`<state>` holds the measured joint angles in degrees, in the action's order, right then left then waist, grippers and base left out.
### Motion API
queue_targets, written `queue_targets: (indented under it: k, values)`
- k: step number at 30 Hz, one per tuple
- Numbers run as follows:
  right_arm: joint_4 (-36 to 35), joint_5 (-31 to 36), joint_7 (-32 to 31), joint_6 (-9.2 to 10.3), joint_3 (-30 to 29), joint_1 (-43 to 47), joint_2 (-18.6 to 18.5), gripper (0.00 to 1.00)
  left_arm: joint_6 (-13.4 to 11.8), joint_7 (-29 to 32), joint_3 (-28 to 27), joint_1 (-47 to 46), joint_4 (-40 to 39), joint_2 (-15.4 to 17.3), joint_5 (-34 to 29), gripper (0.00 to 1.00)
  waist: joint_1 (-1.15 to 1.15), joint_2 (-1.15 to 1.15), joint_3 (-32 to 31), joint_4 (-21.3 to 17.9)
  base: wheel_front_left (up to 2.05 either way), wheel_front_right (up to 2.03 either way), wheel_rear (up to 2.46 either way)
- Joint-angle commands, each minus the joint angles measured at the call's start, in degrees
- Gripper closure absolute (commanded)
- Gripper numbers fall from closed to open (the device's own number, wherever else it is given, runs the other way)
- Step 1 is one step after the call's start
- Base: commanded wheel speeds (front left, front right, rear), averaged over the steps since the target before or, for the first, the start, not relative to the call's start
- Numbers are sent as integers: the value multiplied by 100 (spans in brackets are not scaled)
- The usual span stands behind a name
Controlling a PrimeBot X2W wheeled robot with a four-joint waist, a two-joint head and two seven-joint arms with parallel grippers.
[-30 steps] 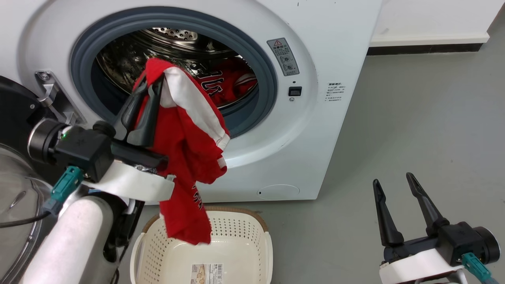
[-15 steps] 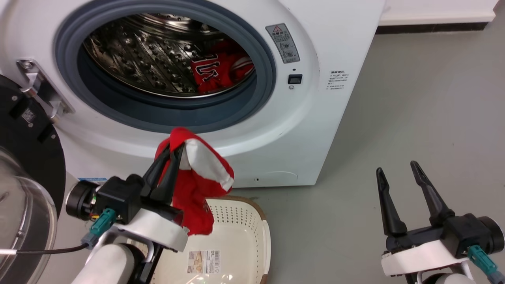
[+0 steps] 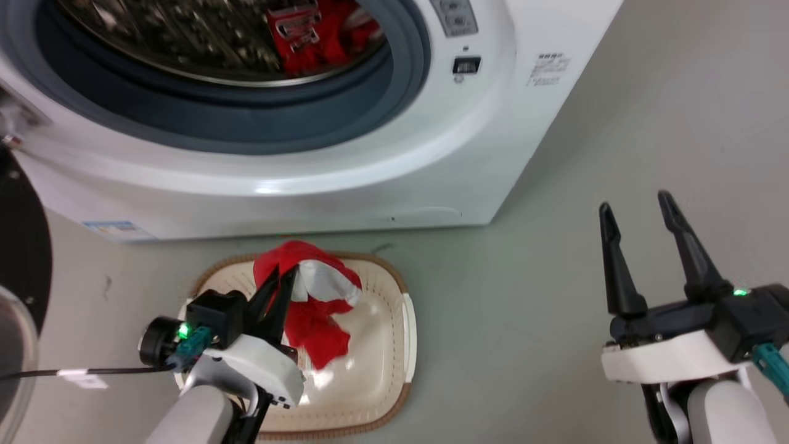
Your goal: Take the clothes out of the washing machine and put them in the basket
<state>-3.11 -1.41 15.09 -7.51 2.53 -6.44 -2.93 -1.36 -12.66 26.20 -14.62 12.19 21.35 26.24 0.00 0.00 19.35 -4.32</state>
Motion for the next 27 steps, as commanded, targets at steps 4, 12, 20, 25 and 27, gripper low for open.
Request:
queue_targets:
  k: [4,12,20,25,27]
  values:
    - [-103,-4,12,4,10,-340,10,0,201,-112,149,-470,1211,-302,-22,100,0,0,723,-87,0,0,0]
    - [-247,-85,12,4,-17,-737,9,0,464,-230,350,-1489,3322,-711,-292,100,0,0,1528,-229,0,0,0]
    - [-417,-147,12,4,-170,-1053,10,0,589,-254,671,-2613,4878,-835,-721,100,0,0,2283,-321,0,0,0]
    - [-479,-173,12,4,-224,-1181,11,0,678,-64,906,-3143,5620,-935,-881,100,0,0,2676,-347,0,0,0]
    - [-492,-188,11,4,-228,-1211,10,0,675,52,952,-3292,5808,-966,-896,100,0,0,2796,-355,0,0,0]
